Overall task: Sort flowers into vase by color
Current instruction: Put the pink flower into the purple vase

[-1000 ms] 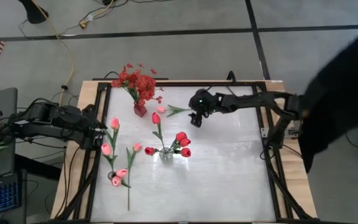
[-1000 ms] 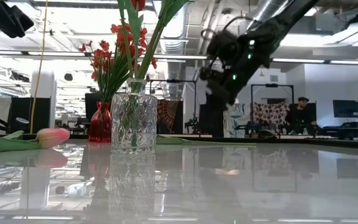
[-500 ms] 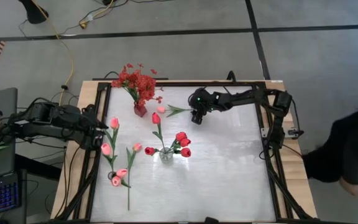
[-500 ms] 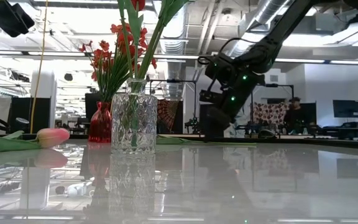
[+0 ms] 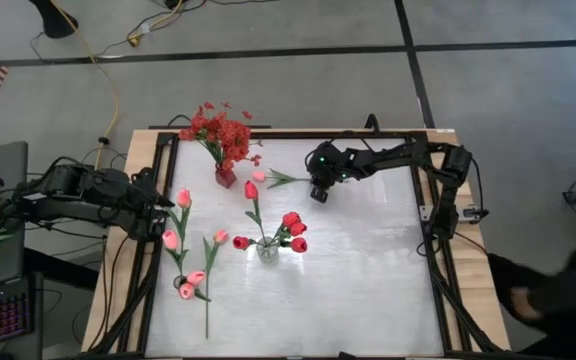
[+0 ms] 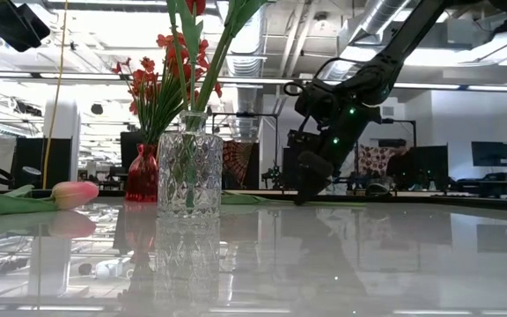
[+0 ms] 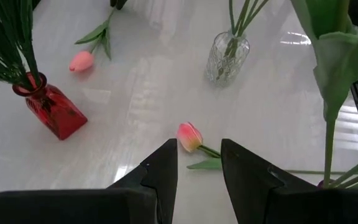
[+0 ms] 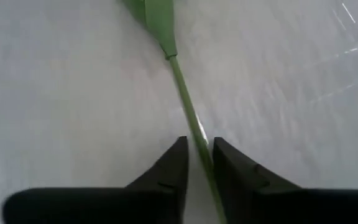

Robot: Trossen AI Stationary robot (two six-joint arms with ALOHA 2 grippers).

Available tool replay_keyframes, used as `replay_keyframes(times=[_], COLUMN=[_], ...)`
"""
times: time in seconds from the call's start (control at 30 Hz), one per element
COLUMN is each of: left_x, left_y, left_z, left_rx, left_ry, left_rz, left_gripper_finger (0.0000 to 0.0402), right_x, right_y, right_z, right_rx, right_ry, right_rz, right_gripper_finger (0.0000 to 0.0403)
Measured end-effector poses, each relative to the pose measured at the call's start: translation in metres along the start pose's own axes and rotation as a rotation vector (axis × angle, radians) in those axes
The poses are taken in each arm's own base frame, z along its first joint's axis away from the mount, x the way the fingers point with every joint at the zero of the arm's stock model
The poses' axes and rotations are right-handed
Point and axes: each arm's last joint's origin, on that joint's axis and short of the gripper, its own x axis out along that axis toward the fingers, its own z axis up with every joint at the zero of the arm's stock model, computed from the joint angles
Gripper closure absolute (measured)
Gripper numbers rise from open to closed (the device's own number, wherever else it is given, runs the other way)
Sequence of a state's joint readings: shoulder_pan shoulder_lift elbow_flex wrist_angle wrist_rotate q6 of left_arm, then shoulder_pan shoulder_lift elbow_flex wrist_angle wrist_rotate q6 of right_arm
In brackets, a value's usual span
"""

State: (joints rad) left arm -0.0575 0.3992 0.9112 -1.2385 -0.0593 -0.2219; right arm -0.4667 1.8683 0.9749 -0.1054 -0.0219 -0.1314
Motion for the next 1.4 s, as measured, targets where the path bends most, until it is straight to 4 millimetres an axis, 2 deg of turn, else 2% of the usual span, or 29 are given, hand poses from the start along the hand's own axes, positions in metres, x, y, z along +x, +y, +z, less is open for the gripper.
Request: replay_keyframes(times=[0.2,0.37,0.57,0.87,1.03,1.27,1.4], left_x=[0.0,-0.001,-0.001,-0.002,-0.005,-0.018,-0.022], left_y=[-0.001,-0.001,-0.002,-0.002,-0.004,-0.009,-0.01], left_z=[0.0,-0.001,0.002,0.008,0.014,0.024,0.028], left_rx=[0.0,0.02,0.055,0.105,0.132,0.179,0.179], left_ry=[0.009,0.002,-0.035,-0.099,-0.191,-0.397,-0.466], left_rz=[-0.033,-0.045,-0.049,-0.042,-0.074,-0.205,-0.215], left_gripper_finger=[0.0292,0.0292,0.0292,0.0292,0.0292,0.0292,0.0292], right_x=[0.0,-0.002,-0.022,-0.08,-0.119,-0.17,-0.196], right_y=[0.006,0.008,0.01,0.014,0.026,0.038,0.041], right_z=[-0.002,-0.001,-0.002,0.008,0.017,0.002,0.004], right_rx=[0.008,0.055,0.066,0.119,0.099,0.125,0.151], right_ry=[0.019,0.019,0.054,-0.009,-0.146,-0.295,-0.512], right_rz=[0.009,0.007,0.014,0.016,0.015,-0.057,-0.06], right_gripper_finger=[0.0385,0.0375,0.0387,0.0387,0.0387,0.0387,0.0387])
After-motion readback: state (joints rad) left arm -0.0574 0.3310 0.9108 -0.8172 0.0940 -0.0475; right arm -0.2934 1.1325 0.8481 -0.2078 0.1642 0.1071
